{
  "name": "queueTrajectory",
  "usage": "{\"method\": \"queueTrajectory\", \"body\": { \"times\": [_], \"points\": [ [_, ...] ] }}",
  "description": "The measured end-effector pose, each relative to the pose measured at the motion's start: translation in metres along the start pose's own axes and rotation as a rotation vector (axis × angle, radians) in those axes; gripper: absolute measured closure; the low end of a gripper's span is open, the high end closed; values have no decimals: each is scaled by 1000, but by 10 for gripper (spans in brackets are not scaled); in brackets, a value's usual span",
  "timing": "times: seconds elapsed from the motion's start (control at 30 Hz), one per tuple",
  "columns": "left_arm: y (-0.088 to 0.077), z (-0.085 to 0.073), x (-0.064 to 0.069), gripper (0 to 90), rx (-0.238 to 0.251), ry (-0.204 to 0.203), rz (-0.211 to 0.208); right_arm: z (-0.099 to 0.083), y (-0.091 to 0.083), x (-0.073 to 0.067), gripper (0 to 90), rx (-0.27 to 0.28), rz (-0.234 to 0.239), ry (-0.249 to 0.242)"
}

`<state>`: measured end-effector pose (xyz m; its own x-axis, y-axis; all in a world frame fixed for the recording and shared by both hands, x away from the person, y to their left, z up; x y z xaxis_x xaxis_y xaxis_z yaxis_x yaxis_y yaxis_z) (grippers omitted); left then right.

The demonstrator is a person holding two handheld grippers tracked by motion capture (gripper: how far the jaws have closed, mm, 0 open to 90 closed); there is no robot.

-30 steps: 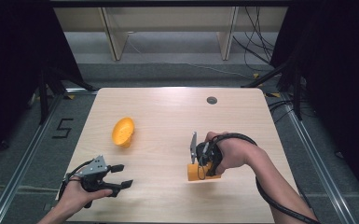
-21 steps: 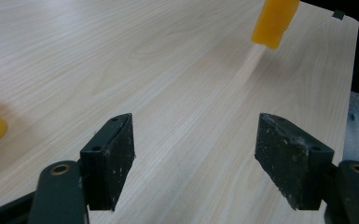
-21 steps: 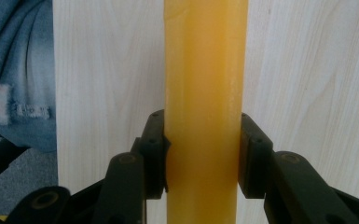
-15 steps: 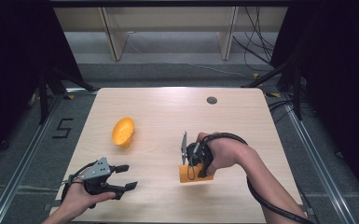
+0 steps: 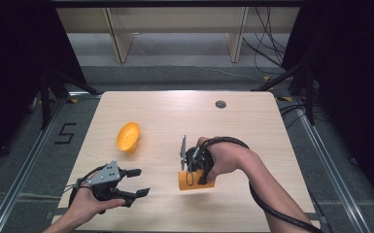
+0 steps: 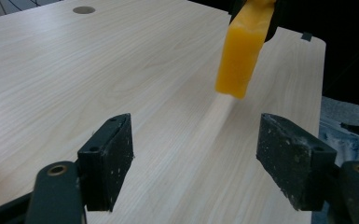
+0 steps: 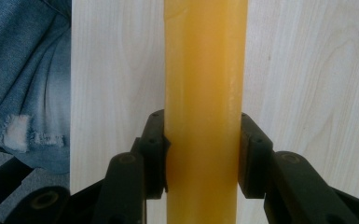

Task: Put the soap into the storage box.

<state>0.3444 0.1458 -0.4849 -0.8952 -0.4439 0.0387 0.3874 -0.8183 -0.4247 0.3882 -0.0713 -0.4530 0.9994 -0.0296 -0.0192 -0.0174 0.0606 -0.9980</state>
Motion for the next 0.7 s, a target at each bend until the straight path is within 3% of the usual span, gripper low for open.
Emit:
{"method": "queueTrajectory", "body": {
  "times": [0.03,0.1,0.2,0.3,0.33,0.37,0.4,0.43,0.47,0.5,0.6,0.63,0.67,0.7],
  "points": [
    [2,3,0,267,-6,19,1,1,0,0,619,-1,2,-9],
    [6,7,1,267,0,42,-5,2,-2,-1,620,-10,-1,25],
    [13,12,4,268,8,33,-11,5,-3,-1,620,-2,8,25],
    [17,16,6,268,4,69,-23,9,-3,2,620,10,2,-7],
    [19,17,9,267,7,46,-20,9,-4,0,620,-3,6,11],
    [20,18,9,269,11,59,-29,13,-4,3,619,16,3,-42],
    [22,19,10,269,13,71,-37,13,-4,3,619,16,3,-42],
    [23,20,11,273,10,81,-45,13,-5,0,619,10,8,3],
    [25,20,13,273,10,60,-44,13,-5,0,619,10,8,3],
    [26,21,13,274,7,92,-52,14,-4,0,619,14,11,-2],
    [32,22,15,281,-3,108,-64,14,-6,-2,620,-6,2,30],
    [33,23,15,285,-5,108,-57,16,-6,0,619,1,2,2],
    [36,24,15,287,-9,117,-59,14,-7,-4,619,-12,21,51],
    [39,25,17,290,-9,120,-69,15,-7,-4,620,-14,18,43]
  ]
}}
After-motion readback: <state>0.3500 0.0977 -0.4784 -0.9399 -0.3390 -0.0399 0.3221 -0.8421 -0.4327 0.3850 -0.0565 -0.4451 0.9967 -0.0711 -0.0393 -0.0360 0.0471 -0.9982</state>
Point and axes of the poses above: each handheld gripper's, and its own axes: y roughly forward along the jaws, z roughly out of its top, x roughly to its right, the point moved 7 cm from there along y, roughly forward along the jaws, and after that the axes turned 6 degrees about y, right-handed, at the moved point
